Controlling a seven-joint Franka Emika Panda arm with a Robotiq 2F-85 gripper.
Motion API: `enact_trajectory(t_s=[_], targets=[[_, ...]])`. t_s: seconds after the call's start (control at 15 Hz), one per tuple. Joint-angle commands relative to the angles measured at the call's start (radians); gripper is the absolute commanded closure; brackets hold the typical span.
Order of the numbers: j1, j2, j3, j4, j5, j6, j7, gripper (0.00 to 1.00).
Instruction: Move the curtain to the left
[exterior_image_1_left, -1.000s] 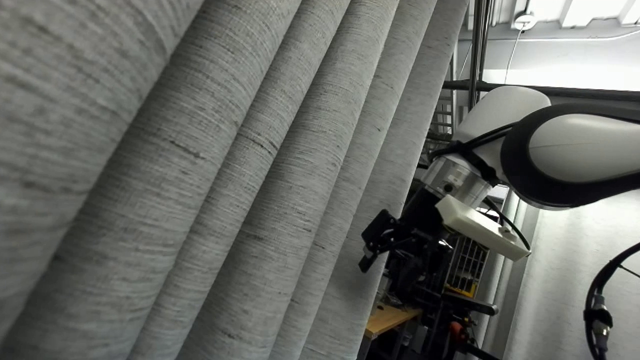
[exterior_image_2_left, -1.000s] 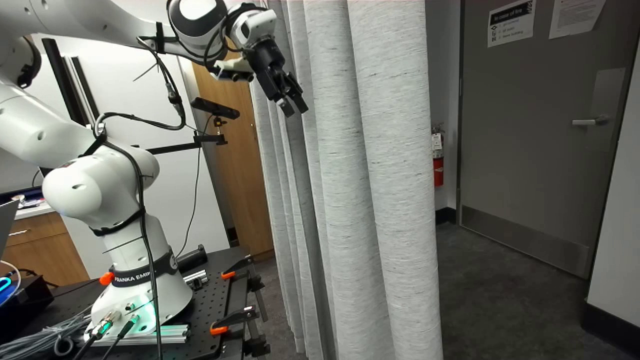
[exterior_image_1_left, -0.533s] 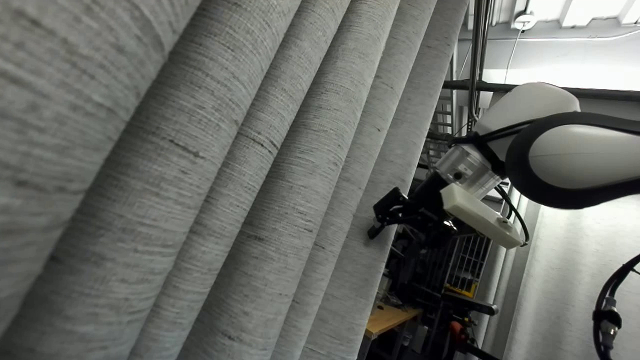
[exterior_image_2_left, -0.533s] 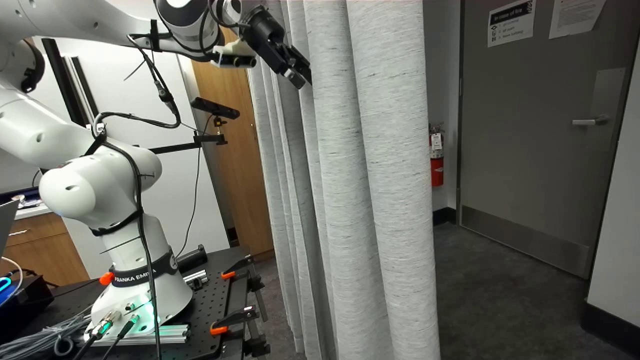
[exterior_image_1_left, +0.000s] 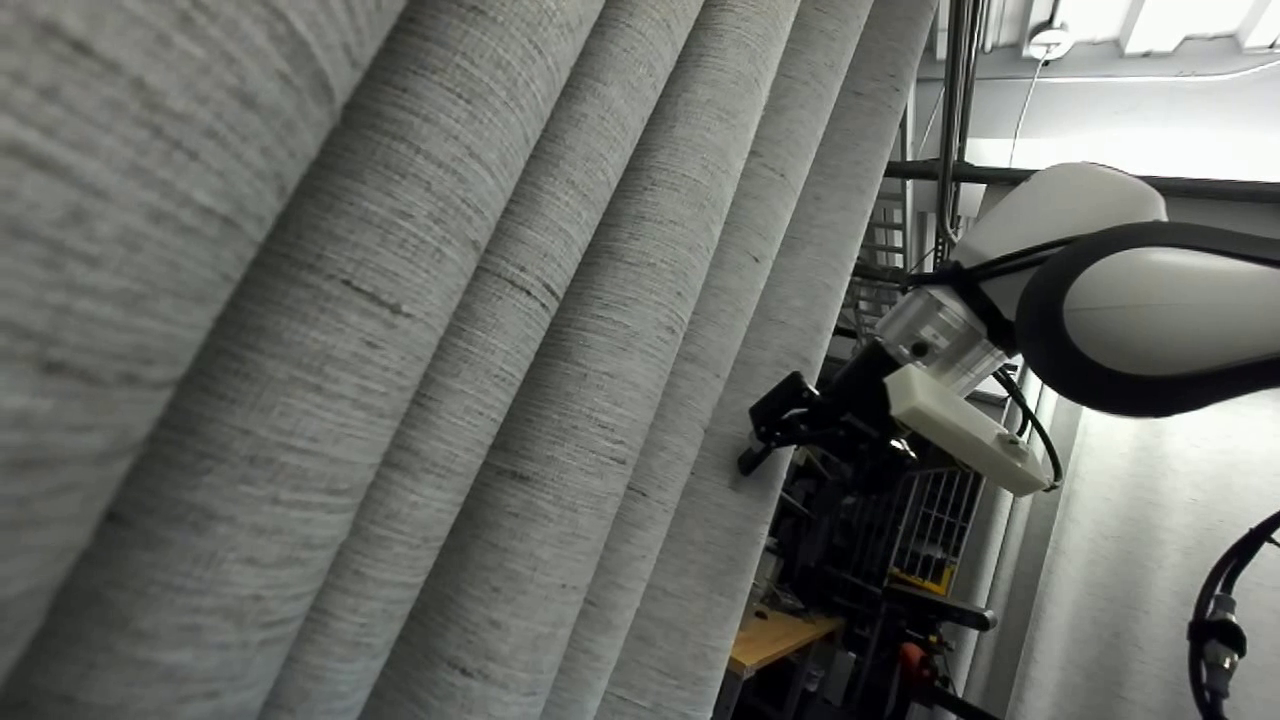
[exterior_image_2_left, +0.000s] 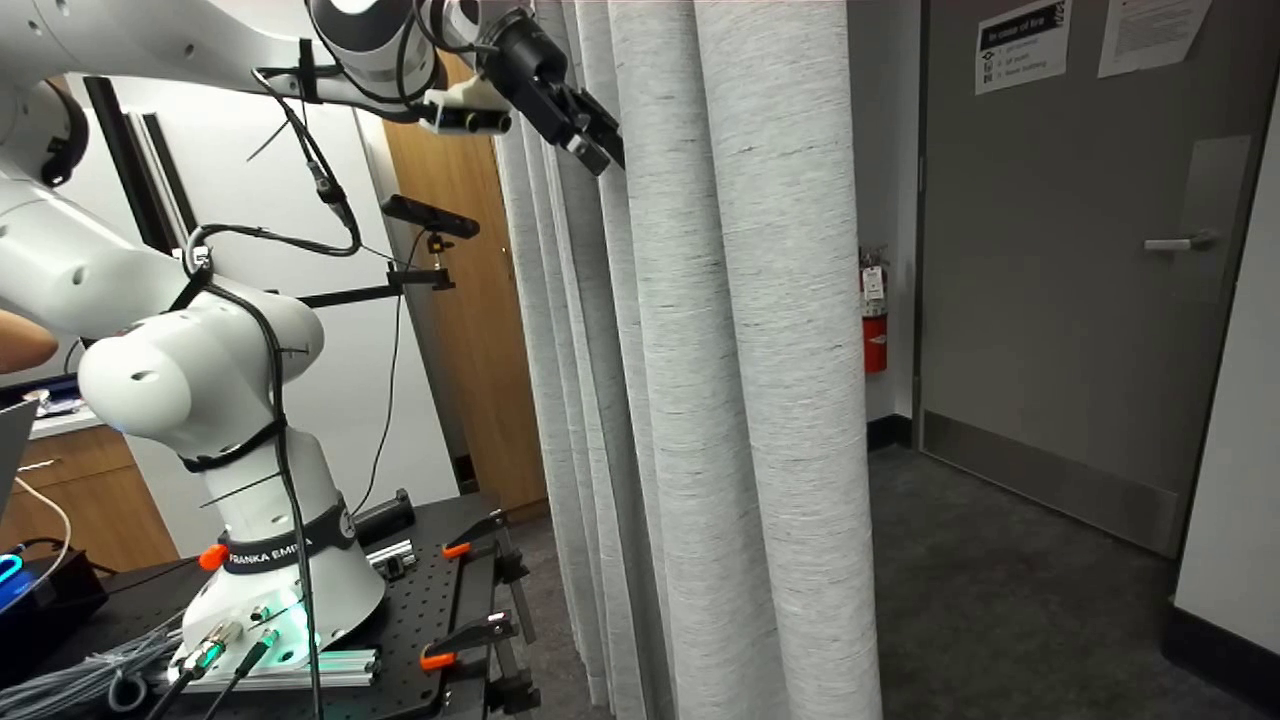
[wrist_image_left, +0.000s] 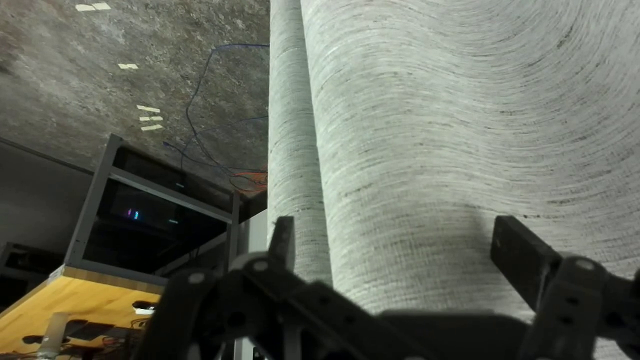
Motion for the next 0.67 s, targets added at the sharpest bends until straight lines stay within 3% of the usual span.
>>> enact_trajectory(t_s=[0.0,0.6], targets=[[-0.008,-0.001,0.006,0.002,0.008,-0.001,-0.007,0.0],[-0.043,0.023,-0.011,0.039,-0.08,0.019,-0.129,0.0]])
